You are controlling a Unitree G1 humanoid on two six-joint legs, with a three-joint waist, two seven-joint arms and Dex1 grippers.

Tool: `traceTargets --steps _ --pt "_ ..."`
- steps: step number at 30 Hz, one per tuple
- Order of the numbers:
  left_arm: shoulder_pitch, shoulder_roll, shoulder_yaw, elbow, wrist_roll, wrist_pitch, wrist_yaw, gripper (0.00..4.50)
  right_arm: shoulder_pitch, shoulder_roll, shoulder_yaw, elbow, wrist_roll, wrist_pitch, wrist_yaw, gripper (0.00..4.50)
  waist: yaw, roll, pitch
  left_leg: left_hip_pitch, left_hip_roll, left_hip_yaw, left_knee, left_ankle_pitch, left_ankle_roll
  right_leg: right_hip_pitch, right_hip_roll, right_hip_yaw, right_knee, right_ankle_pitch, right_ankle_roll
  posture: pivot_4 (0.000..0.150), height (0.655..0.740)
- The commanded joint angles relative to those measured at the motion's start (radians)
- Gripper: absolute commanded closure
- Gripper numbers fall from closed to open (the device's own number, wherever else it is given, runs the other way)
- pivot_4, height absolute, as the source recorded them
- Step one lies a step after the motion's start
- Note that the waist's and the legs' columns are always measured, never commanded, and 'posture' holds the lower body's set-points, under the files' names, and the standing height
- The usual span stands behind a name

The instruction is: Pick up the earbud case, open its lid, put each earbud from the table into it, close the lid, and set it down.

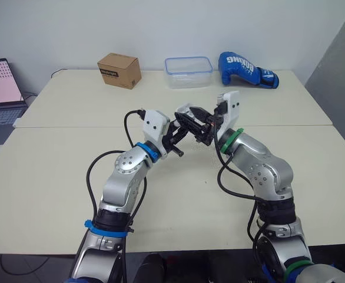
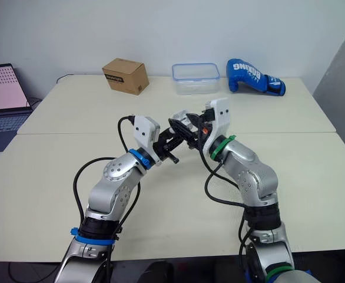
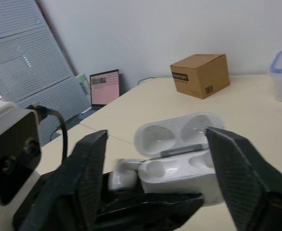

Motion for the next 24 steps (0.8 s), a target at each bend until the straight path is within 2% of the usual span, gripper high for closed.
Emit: traceTargets --steps 1,7,11,15,17,20,24 --pt "-0.017 -0.005 0.001 -0.06 -0.012 -0.037 -0.013 3.76 -0.001 -0.028 -0.016 -0.012 0.014 0.023 -0.003 1.08 0.0 0.0 0.0 0.0 0.0 0.0 0.0 0.0 0.0 0.0 0.0 0.0 0.0 0.0 0.0 0.15 0.74" --pt "-0.003 -0.004 -0.001 -0.064 -0.014 -0.035 -0.016 3.76 0.006 -0.055 -0.055 -0.024 0.051 0.018 0.009 1.08 0.0 0.0 0.0 0.0 0.0 0.0 0.0 0.0 0.0 0.0 0.0 0.0 0.0 0.0 0.0 0.15 0.74" --pt "0.011 0.005 0.008 -0.052 -0.013 -0.036 -0.021 3.76 -0.018 -0.032 -0.125 -0.06 0.158 0.044 0.006 1.08 0.0 0.0 0.0 0.0 0.0 0.0 0.0 0.0 0.0 0.0 0.0 0.0 0.0 0.0 0.0 0.15 0.74" --pt "0.017 0.025 0.04 -0.029 -0.018 -0.032 -0.016 3.76 -0.034 -0.063 -0.166 -0.083 0.224 0.07 0.004 1.08 0.0 0.0 0.0 0.0 0.0 0.0 0.0 0.0 0.0 0.0 0.0 0.0 0.0 0.0 0.0 0.15 0.74" --pt "0.014 0.043 0.075 -0.017 -0.034 -0.023 -0.007 3.76 -0.039 -0.12 -0.182 -0.084 0.228 0.084 0.019 1.08 0.0 0.0 0.0 0.0 0.0 0.0 0.0 0.0 0.0 0.0 0.0 0.0 0.0 0.0 0.0 0.15 0.74" --pt "0.019 0.085 0.117 -0.001 -0.038 -0.024 -0.023 3.76 0.0 -0.282 -0.181 -0.077 0.21 0.117 0.107 1.08 0.001 0.001 0.0 0.0 0.001 0.001 -0.001 0.0 0.0 0.0 0.001 0.0 -0.001 0.0 0.0 0.15 0.74" --pt "0.027 0.105 0.127 -0.001 -0.044 -0.025 -0.026 3.76 0.065 -0.428 -0.135 -0.083 0.197 0.117 0.211 1.08 0.002 0.001 0.0 -0.001 0.0 0.001 -0.001 0.0 0.0 0.001 0.0 0.0 -0.003 0.0 0.0 0.15 0.74"
